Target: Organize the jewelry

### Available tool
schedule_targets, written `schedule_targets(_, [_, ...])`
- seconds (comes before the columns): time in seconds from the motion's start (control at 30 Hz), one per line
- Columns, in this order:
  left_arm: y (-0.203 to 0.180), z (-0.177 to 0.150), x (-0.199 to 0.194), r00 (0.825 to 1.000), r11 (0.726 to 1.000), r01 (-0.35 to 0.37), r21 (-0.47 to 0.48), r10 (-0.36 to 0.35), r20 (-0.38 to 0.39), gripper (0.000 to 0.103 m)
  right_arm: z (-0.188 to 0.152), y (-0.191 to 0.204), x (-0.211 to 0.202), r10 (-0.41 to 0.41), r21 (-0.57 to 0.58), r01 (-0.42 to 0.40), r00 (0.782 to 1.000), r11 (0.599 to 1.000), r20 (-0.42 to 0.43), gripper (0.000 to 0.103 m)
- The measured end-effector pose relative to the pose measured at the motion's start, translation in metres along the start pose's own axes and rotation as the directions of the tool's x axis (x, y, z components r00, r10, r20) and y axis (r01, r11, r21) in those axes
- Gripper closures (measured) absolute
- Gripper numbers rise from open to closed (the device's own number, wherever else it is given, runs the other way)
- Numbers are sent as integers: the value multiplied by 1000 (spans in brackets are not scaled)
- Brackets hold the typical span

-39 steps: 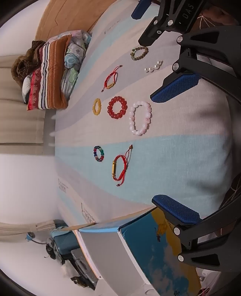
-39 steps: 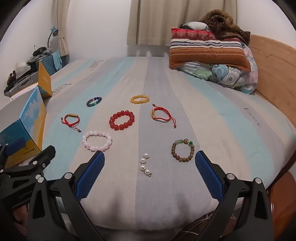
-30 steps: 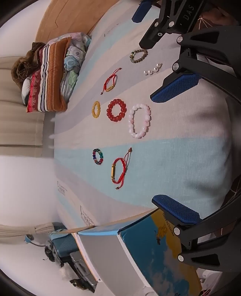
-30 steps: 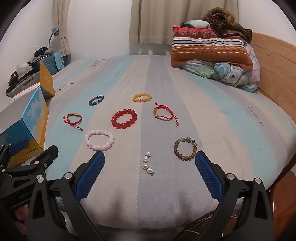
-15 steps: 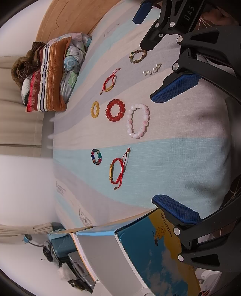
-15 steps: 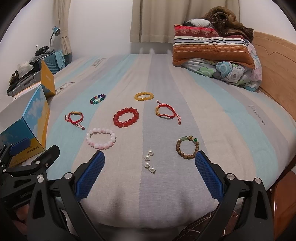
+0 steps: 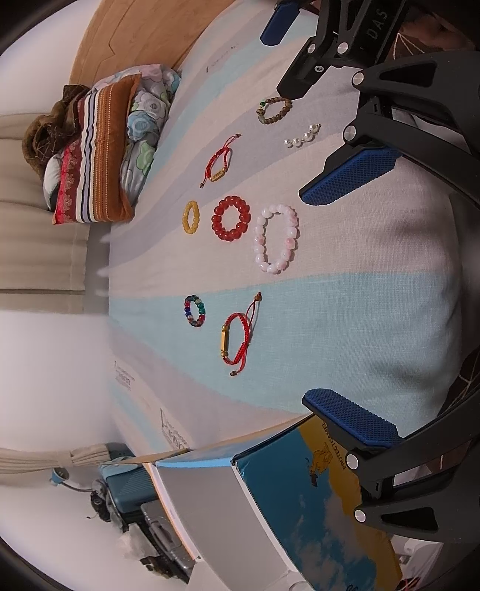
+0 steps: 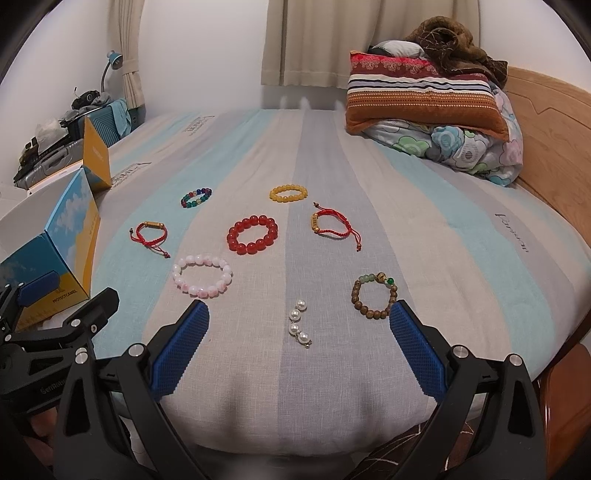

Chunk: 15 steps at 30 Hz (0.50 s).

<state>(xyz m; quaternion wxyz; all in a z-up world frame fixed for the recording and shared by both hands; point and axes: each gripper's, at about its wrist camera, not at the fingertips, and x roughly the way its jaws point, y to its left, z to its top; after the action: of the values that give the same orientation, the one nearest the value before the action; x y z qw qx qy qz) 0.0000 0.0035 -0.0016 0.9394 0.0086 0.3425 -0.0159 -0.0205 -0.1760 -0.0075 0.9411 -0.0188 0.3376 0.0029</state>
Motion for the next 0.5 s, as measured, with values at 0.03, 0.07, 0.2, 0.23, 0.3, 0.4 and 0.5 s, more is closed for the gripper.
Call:
schedule_targets(0.03, [0, 0, 0, 1000, 1000, 0, -1, 0, 0, 6, 0, 0, 0, 0, -1, 0, 1000, 1000, 0, 9])
schedule_targets(0.07, [1, 0, 0, 1000, 1000, 1, -1, -1, 0, 6, 0, 0, 0, -1, -2, 1, 1000, 1000, 0, 9])
schedule_targets(0.2, [0, 0, 0, 1000, 1000, 0, -3, 0, 1, 6, 0, 0, 0, -2, -5, 2, 1000, 1000, 3, 9])
schedule_targets(0.23, [0, 0, 0, 1000, 1000, 1, -3, -1, 2, 6, 0, 1, 0, -3, -6, 3, 1000, 1000, 3, 9])
schedule_targets(0.3, [0, 0, 0, 1000, 1000, 0, -1, 0, 1, 6, 0, 1, 0, -3, -6, 3, 1000, 1000, 4, 9])
schedule_targets(0.4, [0, -1, -1, 1000, 1000, 0, -1, 0, 3, 6, 0, 1, 0, -2, -6, 2, 1000, 1000, 3, 9])
schedule_targets(0.5, [0, -1, -2, 1000, 1000, -1, -1, 1, 6, 6, 0, 1, 0, -4, -8, 4, 1000, 1000, 4, 9])
